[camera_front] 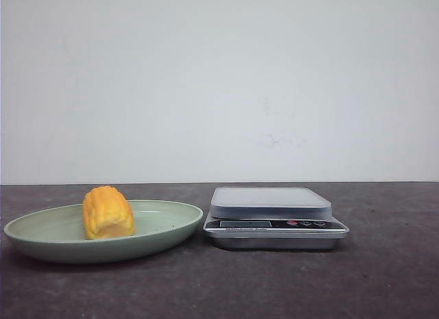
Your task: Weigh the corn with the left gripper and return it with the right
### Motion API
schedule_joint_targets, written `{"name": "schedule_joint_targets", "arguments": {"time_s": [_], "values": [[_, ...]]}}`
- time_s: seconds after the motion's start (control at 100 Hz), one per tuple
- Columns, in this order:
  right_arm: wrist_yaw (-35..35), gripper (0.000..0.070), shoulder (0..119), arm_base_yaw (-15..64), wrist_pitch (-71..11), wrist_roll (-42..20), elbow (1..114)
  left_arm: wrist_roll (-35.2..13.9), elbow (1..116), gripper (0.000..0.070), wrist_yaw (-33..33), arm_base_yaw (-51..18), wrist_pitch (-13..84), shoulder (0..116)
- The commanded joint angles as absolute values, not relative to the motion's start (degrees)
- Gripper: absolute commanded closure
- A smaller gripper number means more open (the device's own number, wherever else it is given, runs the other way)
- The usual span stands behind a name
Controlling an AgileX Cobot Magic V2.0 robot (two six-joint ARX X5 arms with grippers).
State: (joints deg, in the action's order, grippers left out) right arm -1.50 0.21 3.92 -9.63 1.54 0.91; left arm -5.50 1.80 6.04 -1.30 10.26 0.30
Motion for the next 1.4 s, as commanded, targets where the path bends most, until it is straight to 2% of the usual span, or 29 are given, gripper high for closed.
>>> {"name": "schedule_joint_targets", "arguments": {"time_s": [0.0, 0.2, 0.8, 1.02, 1.13, 1.21, 1.29, 1.39], "values": [[-1.5, 0.0688, 0.2, 4.0, -9.0, 1.9, 0.8, -5.6, 0.8, 0.0700, 6.0, -1.3, 10.5, 0.2], [-1.5, 0.0688, 0.2, 4.0, -9.0, 1.9, 0.8, -4.4, 0.8, 0.0700, 6.4, -1.2, 10.2, 0.2], [-1.8, 0.0688, 0.2, 3.9, -9.0, 3.1, 0.8, -5.7, 1.1, 0.0700, 6.1, -1.2, 9.0, 0.2], [-1.5, 0.0688, 0.2, 3.9, -8.8, 2.8, 0.8, -9.9, 1.1, 0.0700, 6.1, -1.3, 9.0, 0.2], [-1.4, 0.0688, 0.2, 3.9, -7.2, -3.8, 0.8, -14.0, 1.5, 0.0700, 6.1, -1.2, 9.4, 0.2], [-1.2, 0.0688, 0.2, 3.9, -4.7, -11.4, 0.8, -20.1, 2.6, 0.0700, 4.8, -1.2, 9.4, 0.2], [1.7, 0.0690, 0.2, 3.9, -1.8, -17.8, 2.2, -25.2, 5.5, 0.0698, -1.1, -1.3, 9.5, 0.3], [9.1, 0.0694, 0.3, 4.0, -1.6, -19.7, 8.4, -25.5, 13.5, 0.0695, -10.5, -1.3, 11.3, 0.5]]}}
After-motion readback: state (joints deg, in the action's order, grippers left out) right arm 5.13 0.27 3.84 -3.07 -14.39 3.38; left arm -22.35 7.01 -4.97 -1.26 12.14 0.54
